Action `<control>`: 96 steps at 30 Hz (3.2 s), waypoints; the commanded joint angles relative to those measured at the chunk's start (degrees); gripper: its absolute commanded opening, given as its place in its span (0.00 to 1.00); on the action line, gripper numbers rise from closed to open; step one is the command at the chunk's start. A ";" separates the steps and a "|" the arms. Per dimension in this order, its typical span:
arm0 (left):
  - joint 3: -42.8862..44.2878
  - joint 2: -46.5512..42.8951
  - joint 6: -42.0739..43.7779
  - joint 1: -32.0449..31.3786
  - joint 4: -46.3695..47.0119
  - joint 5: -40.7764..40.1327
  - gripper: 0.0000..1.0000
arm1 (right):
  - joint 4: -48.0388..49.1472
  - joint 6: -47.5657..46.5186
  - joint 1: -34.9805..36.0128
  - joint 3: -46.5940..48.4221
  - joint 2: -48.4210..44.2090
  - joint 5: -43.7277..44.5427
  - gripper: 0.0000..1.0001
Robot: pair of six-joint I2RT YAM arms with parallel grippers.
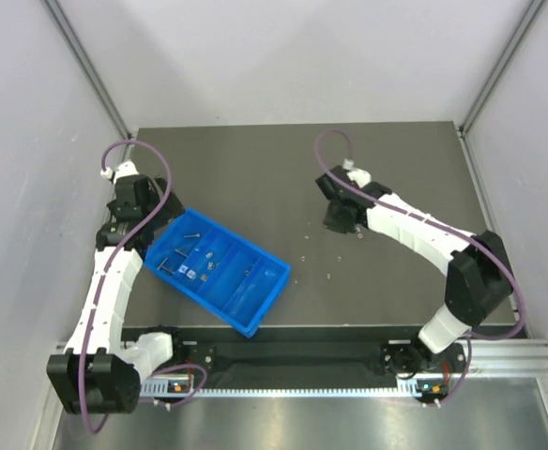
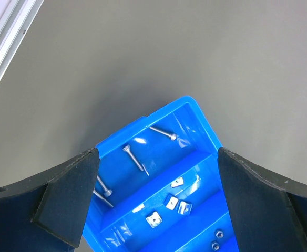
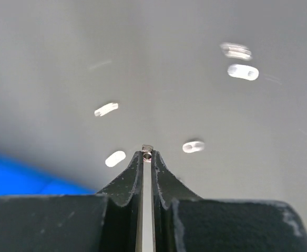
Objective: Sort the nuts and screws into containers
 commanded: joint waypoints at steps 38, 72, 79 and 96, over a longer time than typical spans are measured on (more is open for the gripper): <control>-0.59 -4.04 -0.08 -0.62 3.07 1.31 0.99 | 5.99 -33.47 14.75 12.77 -2.23 -13.05 0.72; -1.65 0.09 2.12 -2.38 6.41 10.54 0.97 | 18.45 -29.57 -15.00 -9.91 3.20 -5.14 0.45; -1.65 0.35 2.12 -2.47 6.41 10.63 0.97 | 18.72 -28.87 -15.00 -8.34 6.36 -5.93 0.42; -1.56 0.09 2.12 -2.47 6.41 10.54 0.97 | 16.52 -25.70 -13.25 -7.89 8.30 -3.04 0.33</control>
